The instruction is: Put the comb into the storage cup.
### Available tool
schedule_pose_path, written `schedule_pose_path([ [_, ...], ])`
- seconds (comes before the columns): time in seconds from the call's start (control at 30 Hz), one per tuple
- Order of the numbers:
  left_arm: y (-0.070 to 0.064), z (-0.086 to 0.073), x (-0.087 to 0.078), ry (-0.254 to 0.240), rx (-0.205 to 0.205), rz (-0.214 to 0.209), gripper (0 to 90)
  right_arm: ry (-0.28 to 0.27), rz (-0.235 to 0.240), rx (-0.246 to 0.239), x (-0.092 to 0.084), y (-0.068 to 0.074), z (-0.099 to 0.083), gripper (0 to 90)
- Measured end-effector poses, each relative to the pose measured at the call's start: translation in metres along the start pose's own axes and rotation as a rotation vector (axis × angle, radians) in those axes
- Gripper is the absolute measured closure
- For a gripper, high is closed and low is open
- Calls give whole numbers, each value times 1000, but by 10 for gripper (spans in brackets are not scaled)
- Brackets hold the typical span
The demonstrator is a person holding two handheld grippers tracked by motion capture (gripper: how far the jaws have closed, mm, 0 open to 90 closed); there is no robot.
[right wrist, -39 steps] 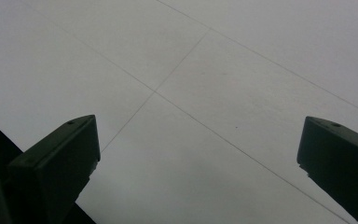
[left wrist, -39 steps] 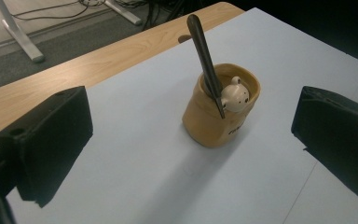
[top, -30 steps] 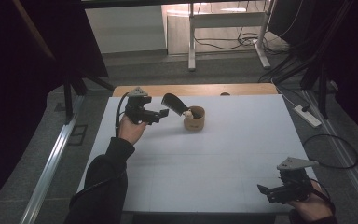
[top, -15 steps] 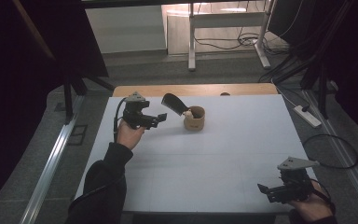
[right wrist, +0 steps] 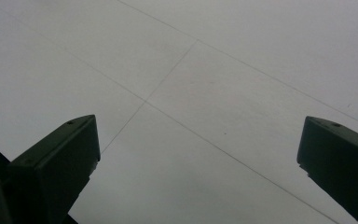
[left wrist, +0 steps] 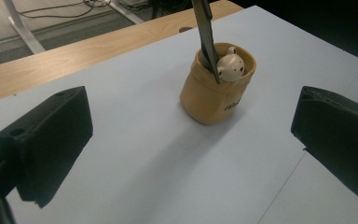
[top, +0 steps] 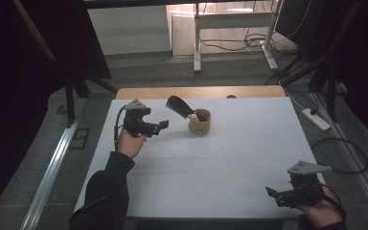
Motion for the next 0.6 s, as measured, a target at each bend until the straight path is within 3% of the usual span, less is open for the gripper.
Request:
schedule_pose_path([
  [0.6,-8,-13,-4,24,15,5,0,-9,-2,-8,-1,0,0,0],
])
Point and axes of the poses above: each handheld gripper's, and its own axes: x roughly forward along the jaws, z roughly out of its top, y roughly to its left, the point moved 6 cm from there along x, roughly forward along the jaws, and after that the axes turned 6 degrees about -y, right-handed, at the moved point
